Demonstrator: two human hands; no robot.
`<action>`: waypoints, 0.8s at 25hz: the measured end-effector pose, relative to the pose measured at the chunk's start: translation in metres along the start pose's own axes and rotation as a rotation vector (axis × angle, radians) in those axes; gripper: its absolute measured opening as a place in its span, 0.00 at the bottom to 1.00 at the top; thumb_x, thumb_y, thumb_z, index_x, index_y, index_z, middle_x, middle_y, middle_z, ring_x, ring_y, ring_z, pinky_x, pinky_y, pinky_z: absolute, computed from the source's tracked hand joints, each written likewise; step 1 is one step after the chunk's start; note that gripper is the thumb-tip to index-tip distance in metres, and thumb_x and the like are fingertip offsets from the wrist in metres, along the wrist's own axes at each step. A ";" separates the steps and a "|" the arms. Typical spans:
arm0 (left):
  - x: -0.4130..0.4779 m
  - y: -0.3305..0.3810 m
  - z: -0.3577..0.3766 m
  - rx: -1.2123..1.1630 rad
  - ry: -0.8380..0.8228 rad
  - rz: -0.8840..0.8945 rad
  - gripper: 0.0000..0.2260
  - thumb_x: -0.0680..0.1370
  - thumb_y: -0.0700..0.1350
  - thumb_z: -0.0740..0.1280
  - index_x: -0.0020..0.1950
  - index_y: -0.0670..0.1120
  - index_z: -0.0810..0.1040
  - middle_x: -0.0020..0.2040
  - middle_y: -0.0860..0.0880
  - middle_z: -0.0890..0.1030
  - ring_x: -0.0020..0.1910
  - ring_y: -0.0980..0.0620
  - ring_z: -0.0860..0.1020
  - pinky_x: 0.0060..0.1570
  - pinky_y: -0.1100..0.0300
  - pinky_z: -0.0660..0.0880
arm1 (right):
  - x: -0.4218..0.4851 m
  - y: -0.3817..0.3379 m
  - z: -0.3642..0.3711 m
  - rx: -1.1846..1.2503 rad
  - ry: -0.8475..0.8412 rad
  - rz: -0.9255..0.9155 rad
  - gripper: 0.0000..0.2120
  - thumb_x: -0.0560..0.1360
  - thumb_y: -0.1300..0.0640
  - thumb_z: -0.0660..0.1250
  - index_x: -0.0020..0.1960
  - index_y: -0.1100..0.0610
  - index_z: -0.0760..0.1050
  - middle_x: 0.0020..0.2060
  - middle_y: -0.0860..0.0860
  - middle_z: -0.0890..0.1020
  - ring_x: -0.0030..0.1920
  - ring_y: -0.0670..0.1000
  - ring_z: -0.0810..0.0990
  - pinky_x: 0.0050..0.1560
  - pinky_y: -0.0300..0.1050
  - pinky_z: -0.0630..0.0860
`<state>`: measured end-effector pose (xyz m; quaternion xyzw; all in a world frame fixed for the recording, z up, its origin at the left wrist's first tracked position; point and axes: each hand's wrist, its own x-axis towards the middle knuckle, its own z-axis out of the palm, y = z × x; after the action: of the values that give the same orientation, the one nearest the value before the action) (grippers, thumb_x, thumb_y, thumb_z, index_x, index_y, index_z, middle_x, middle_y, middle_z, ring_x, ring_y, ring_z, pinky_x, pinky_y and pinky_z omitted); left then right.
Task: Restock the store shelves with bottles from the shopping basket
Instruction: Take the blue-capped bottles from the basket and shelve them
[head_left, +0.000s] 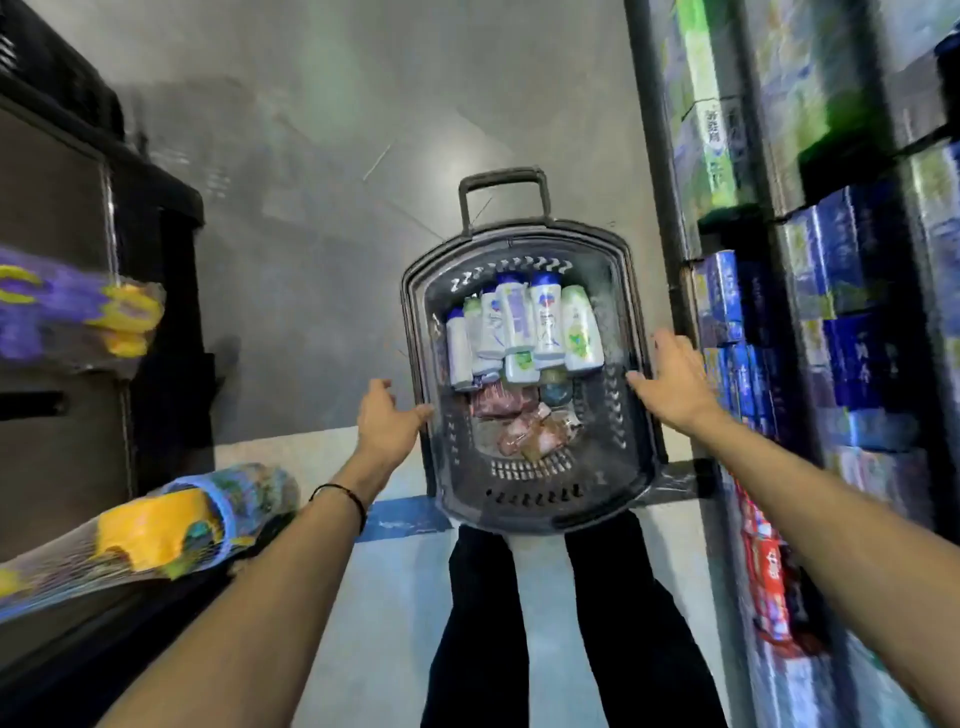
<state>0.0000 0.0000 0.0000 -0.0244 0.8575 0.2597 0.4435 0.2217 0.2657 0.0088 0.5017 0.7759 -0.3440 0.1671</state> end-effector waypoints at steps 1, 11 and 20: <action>0.013 -0.009 0.010 -0.009 0.011 -0.008 0.36 0.76 0.47 0.76 0.78 0.42 0.61 0.73 0.39 0.70 0.70 0.40 0.72 0.70 0.45 0.71 | 0.012 0.010 0.015 -0.021 0.019 0.034 0.31 0.77 0.56 0.70 0.74 0.62 0.62 0.67 0.64 0.69 0.68 0.65 0.68 0.66 0.57 0.67; 0.112 -0.070 0.087 -0.098 0.117 0.087 0.30 0.73 0.52 0.78 0.68 0.44 0.68 0.63 0.44 0.79 0.60 0.44 0.79 0.65 0.44 0.76 | 0.088 0.082 0.097 0.126 0.149 0.101 0.36 0.76 0.52 0.73 0.75 0.62 0.58 0.63 0.63 0.75 0.66 0.63 0.73 0.60 0.57 0.73; 0.137 -0.075 0.105 -0.055 0.299 0.170 0.25 0.73 0.51 0.77 0.64 0.43 0.73 0.56 0.44 0.83 0.54 0.42 0.81 0.59 0.41 0.79 | 0.117 0.082 0.103 0.134 0.249 0.103 0.18 0.72 0.53 0.73 0.47 0.61 0.67 0.35 0.57 0.73 0.44 0.60 0.75 0.38 0.53 0.71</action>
<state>0.0158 0.0096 -0.1875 -0.0022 0.9054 0.3131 0.2866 0.2342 0.2928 -0.1646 0.5896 0.7393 -0.3209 0.0530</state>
